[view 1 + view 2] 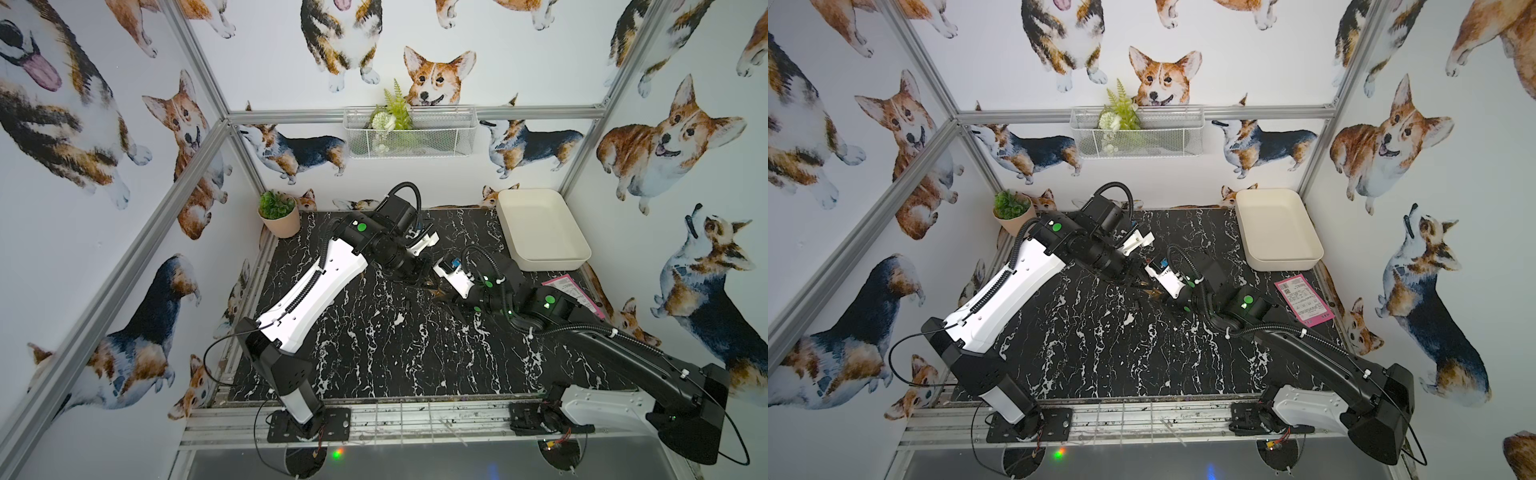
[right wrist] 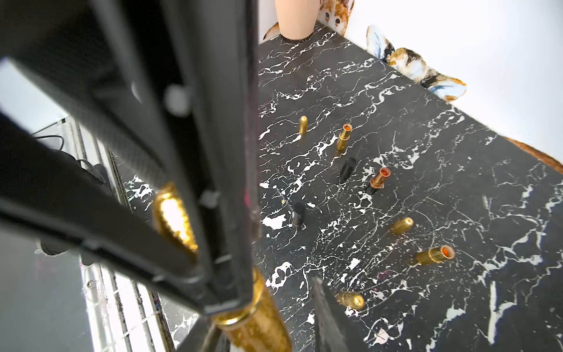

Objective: Open the lipstick cap
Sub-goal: Open the cover of the lipstick.

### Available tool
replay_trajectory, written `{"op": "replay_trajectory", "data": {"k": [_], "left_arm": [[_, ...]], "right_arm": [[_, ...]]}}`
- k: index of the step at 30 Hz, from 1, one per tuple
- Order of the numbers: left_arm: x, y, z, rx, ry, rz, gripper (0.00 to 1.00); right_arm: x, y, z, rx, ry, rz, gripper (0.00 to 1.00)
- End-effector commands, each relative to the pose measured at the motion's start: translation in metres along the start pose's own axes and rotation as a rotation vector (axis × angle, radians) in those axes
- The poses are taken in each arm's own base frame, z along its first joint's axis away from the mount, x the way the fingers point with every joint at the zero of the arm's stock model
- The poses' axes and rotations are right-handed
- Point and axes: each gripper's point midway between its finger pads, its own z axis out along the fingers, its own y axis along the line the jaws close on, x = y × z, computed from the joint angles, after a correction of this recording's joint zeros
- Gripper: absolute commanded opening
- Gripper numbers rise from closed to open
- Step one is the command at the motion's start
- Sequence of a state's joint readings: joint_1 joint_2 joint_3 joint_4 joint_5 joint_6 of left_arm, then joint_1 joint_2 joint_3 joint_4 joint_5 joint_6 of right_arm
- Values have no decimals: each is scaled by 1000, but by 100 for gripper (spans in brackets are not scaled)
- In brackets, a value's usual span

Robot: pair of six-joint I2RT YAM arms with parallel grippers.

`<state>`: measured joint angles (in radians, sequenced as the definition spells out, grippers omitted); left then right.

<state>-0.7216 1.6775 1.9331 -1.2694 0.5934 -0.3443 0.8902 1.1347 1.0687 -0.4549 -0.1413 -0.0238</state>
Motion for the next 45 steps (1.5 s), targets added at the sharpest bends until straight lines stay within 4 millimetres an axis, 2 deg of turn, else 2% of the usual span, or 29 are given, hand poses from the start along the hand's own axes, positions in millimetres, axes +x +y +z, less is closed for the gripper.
{"op": "replay_trajectory", "data": {"k": [1, 11, 16, 17, 24, 36, 41, 43, 45], "left_arm": [[0, -2, 1, 13, 10, 0, 0], [-2, 2, 5, 0, 15, 1, 0], [-5, 8, 2, -7, 6, -7, 0], [-5, 9, 1, -8, 1, -10, 0], [-12, 9, 1, -2, -11, -6, 0], [-29, 19, -6, 6, -56, -40, 0], [-41, 42, -16, -27, -107, -86, 0], [-44, 61, -22, -86, -133, -119, 0], [-41, 93, -27, -247, -138, -139, 0]], "right_arm": [[-1, 0, -3, 4, 1, -25, 42], [0, 4, -5, -16, 15, -24, 25], [5, 6, -6, -25, 33, -19, 10], [3, 7, -14, -26, 17, -21, 8], [11, 8, -21, -24, 24, -9, 4], [26, 13, -25, -51, 42, 32, 0], [28, 14, -34, -46, 49, 35, 0], [28, 13, -36, -38, 46, 34, 0], [26, 11, -37, -28, 38, 35, 0]]}}
